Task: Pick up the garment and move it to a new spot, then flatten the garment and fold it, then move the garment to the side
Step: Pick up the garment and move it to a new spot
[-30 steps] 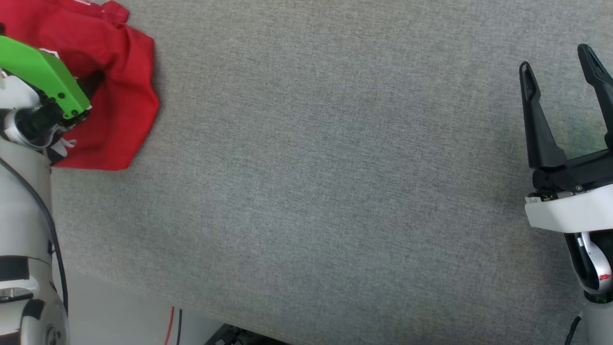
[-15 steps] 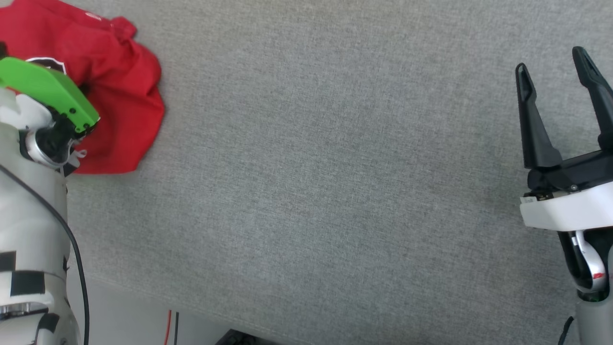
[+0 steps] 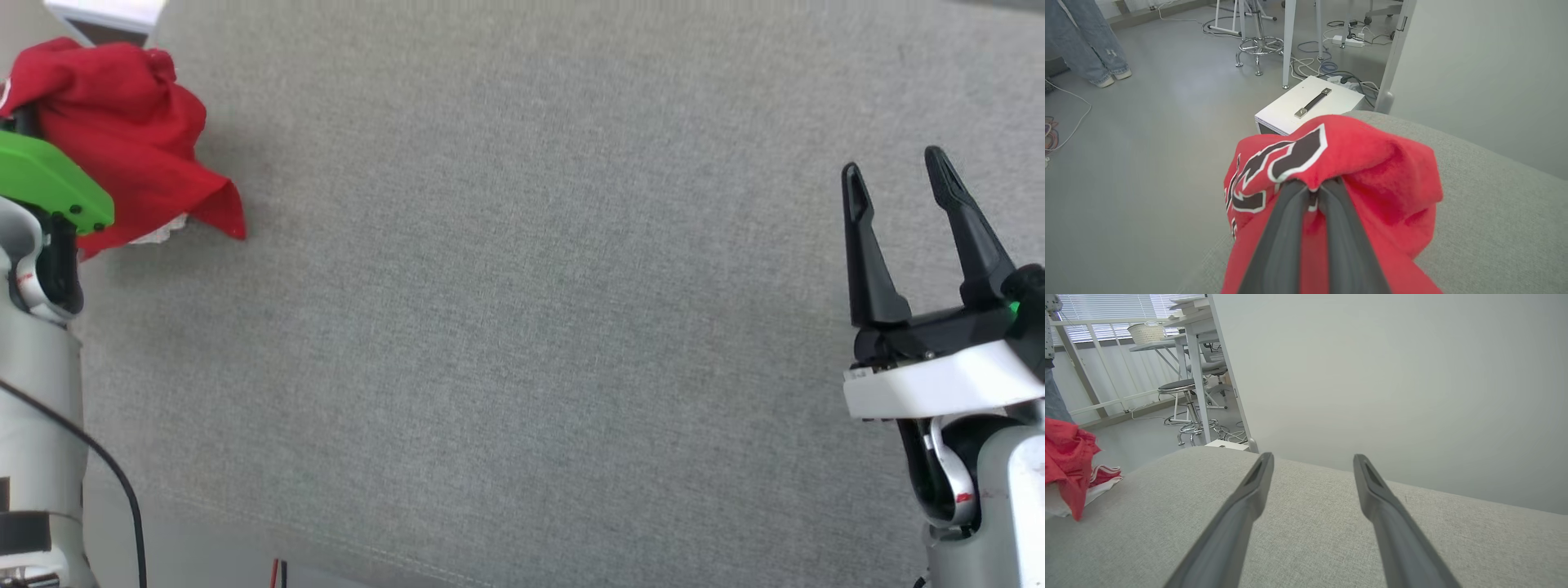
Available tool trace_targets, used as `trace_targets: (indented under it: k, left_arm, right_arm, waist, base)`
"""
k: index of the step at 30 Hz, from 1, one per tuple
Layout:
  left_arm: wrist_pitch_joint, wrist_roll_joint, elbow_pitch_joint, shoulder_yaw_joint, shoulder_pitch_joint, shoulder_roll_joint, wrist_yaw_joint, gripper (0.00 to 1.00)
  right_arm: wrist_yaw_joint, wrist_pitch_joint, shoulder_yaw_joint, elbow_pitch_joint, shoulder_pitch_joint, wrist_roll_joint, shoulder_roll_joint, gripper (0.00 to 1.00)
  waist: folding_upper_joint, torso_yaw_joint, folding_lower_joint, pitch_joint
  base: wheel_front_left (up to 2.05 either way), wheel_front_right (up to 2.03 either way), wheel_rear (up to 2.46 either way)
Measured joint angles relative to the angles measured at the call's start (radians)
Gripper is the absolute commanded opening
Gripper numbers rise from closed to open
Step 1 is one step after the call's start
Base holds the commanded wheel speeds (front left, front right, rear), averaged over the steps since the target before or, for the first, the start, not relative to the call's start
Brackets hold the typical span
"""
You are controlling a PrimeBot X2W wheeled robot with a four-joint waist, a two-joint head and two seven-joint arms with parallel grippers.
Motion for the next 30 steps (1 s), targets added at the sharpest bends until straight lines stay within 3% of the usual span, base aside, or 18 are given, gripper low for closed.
trace_targets:
  k: [11,20,30]
  left_arm:
    - [-0.077,0.002,-0.171,0.024,0.151,0.002,0.036,0.00]
    - [0.040,0.006,-0.435,-0.047,0.306,-0.051,0.058,0.00]
    - [0.175,0.013,-0.674,-0.207,0.422,-0.153,0.056,0.00]
  right_arm:
    - [0.000,-0.016,-0.041,0.054,0.080,-0.007,0.044,1.00]
    - [0.000,-0.021,-0.052,0.081,0.126,-0.018,0.064,1.00]
    - [0.000,-0.020,-0.063,0.096,0.145,-0.019,0.071,1.00]
  waist:
    - [0.0000,-0.050,0.0000,-0.139]
    - [0.0000,-0.141,-0.0001,-0.197]
    - [0.0000,-0.276,-0.0001,-0.229]
  base:
    - [0.00,0.00,0.00]
    - [0.00,0.00,0.00]
    - [0.00,0.00,0.00]
